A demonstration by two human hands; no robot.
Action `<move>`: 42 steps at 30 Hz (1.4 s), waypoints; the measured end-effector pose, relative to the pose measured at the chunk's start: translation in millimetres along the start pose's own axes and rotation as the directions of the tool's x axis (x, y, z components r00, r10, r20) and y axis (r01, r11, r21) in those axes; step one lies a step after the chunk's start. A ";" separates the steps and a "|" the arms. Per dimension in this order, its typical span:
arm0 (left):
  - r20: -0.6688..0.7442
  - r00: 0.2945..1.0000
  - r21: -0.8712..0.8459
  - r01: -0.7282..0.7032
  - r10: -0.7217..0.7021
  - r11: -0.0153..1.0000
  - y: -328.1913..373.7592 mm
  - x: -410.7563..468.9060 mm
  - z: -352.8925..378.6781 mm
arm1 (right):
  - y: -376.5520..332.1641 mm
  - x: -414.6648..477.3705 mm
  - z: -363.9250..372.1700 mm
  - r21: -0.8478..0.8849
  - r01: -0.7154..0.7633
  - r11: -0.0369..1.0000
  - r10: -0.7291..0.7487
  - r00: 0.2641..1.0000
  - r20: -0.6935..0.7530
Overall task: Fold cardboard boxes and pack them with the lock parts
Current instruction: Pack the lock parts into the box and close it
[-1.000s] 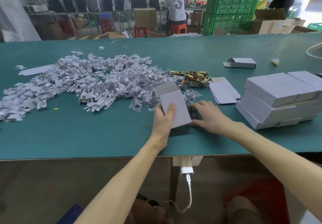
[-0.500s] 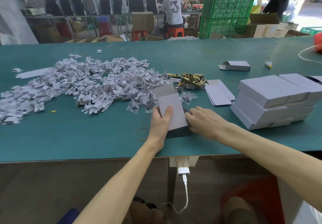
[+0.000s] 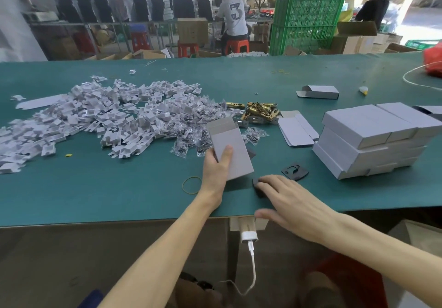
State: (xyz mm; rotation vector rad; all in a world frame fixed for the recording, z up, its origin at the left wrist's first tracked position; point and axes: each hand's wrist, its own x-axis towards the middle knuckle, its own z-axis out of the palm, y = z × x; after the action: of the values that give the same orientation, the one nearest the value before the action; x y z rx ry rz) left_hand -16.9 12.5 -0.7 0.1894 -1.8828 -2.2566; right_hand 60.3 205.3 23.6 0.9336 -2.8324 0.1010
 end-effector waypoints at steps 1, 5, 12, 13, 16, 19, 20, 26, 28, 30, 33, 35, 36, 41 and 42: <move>0.002 1.000 -0.001 0.001 -0.001 1.000 -0.1 -0.2 -0.3 | -2.1 -6.7 -1.0 -0.014 0.024 1.000 -0.024 1.000 -0.017; 0.016 1.000 -0.005 0.005 -0.005 1.000 -0.5 -0.5 -0.9 | -5.2 -21.3 -6.1 -0.022 0.100 0.995 -0.101 0.994 -0.044; 0.065 0.998 -0.024 0.014 -0.012 1.000 0.2 -4.0 -1.4 | 7.5 -0.4 -42.9 0.564 -0.112 0.818 0.260 0.947 -0.189; 0.078 0.997 -0.024 0.014 -0.012 1.000 0.8 -4.8 -1.8 | 9.8 9.6 -52.8 0.645 -0.126 0.753 0.332 0.920 -0.208; 0.126 0.992 -0.050 0.011 -0.005 0.999 2.9 -7.4 -3.3 | 18.5 44.5 -81.5 0.720 -0.103 0.686 0.417 0.867 -0.274; 0.169 0.986 -0.079 0.005 0.009 0.997 6.2 -10.4 -4.1 | 19.7 76.6 -98.7 0.724 -0.070 0.686 0.444 0.828 -0.342; 0.176 0.984 -0.083 0.002 0.012 0.997 7.0 -10.7 -4.2 | 17.7 86.0 -101.1 0.712 -0.063 0.699 0.442 0.821 -0.361; 0.189 0.982 -0.089 -0.003 0.019 0.996 9.8 -12.0 -3.9 | 11.8 123.2 -98.2 0.605 -0.088 0.791 0.378 0.848 -0.371; 0.189 0.982 -0.091 -0.004 0.021 0.996 9.6 -12.1 -4.3 | 14.0 129.4 -97.0 0.567 -0.130 0.813 0.377 0.860 -0.343; 0.192 0.981 -0.094 -0.001 0.019 0.996 9.9 -11.9 -4.4 | 16.9 132.1 -97.7 0.559 -0.164 0.813 0.392 0.864 -0.316; 0.197 0.980 -0.091 -0.002 0.020 0.996 9.9 -12.0 -4.5 | 18.3 131.9 -96.0 0.534 -0.177 0.827 0.378 0.877 -0.296; 0.202 0.979 -0.088 -0.002 0.019 0.996 9.8 -12.0 -4.6 | 16.6 129.6 -90.9 0.524 -0.190 0.830 0.359 0.901 -0.241; 0.204 0.979 -0.086 -0.002 0.019 0.996 9.5 -12.1 -4.4 | 15.0 128.3 -87.8 0.530 -0.185 0.828 0.336 0.919 -0.205; 0.212 0.977 -0.082 0.001 0.016 0.997 8.5 -11.2 -4.2 | 13.2 130.1 -87.0 0.351 -0.134 0.927 0.198 0.968 -0.152; 0.213 0.977 -0.076 0.003 0.014 0.997 8.1 -11.0 -4.0 | 14.1 132.3 -88.7 0.341 -0.134 0.931 0.189 0.973 -0.134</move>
State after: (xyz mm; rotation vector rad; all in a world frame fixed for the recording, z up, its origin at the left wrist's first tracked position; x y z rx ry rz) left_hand -4.8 9.8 6.3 -0.0734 -1.8878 -2.4255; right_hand -41.7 149.3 133.3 0.7019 -2.7782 0.6600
